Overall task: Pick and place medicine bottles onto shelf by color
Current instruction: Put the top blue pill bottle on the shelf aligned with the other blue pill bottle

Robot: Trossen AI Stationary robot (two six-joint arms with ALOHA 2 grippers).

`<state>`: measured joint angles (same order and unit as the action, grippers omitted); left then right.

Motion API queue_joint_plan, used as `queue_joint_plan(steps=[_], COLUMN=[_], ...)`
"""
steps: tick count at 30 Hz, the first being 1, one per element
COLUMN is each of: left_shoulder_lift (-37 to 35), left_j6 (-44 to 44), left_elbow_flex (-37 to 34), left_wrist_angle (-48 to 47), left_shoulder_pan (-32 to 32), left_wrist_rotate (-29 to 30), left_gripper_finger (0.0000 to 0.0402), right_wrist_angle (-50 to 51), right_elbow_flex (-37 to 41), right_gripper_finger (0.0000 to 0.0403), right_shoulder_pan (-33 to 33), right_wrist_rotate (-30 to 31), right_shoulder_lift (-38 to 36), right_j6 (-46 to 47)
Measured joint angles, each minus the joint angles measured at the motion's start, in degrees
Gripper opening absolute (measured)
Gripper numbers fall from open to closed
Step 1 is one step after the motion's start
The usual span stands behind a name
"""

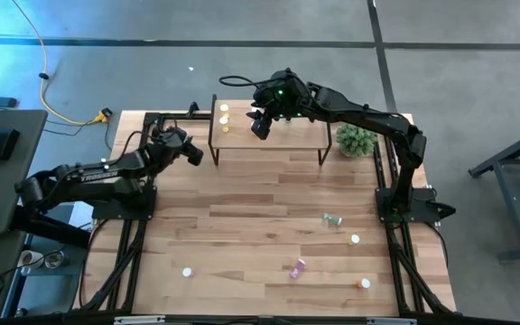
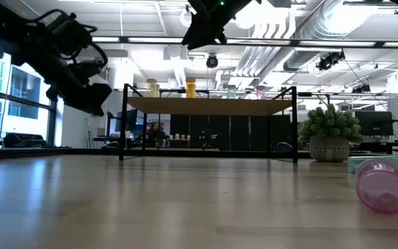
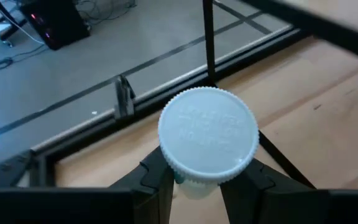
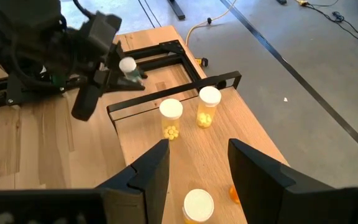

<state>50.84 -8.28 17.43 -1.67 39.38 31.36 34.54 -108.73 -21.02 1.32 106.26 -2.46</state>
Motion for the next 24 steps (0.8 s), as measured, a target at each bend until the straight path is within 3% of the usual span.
queue_joint_plan(steps=[14, 24], left_shoulder_lift=[-8.1, -9.6], left_j6=[4.0, 4.0], left_elbow_flex=[14.3, 27.3], left_wrist_angle=[-18.4, -31.5], left_shoulder_pan=[0.0, -0.1], left_wrist_rotate=[2.5, -9.6], left_gripper_finger=[0.0095, 0.0095], right_wrist_angle=[0.0, -0.4], right_elbow_flex=[0.0, 0.0], right_gripper_finger=[0.0156, 0.0156], right_shoulder_pan=[0.0, 0.0], right_wrist_rotate=[0.0, 0.0], right_shoulder_lift=[0.0, 0.0], right_j6=[0.0, 0.0])
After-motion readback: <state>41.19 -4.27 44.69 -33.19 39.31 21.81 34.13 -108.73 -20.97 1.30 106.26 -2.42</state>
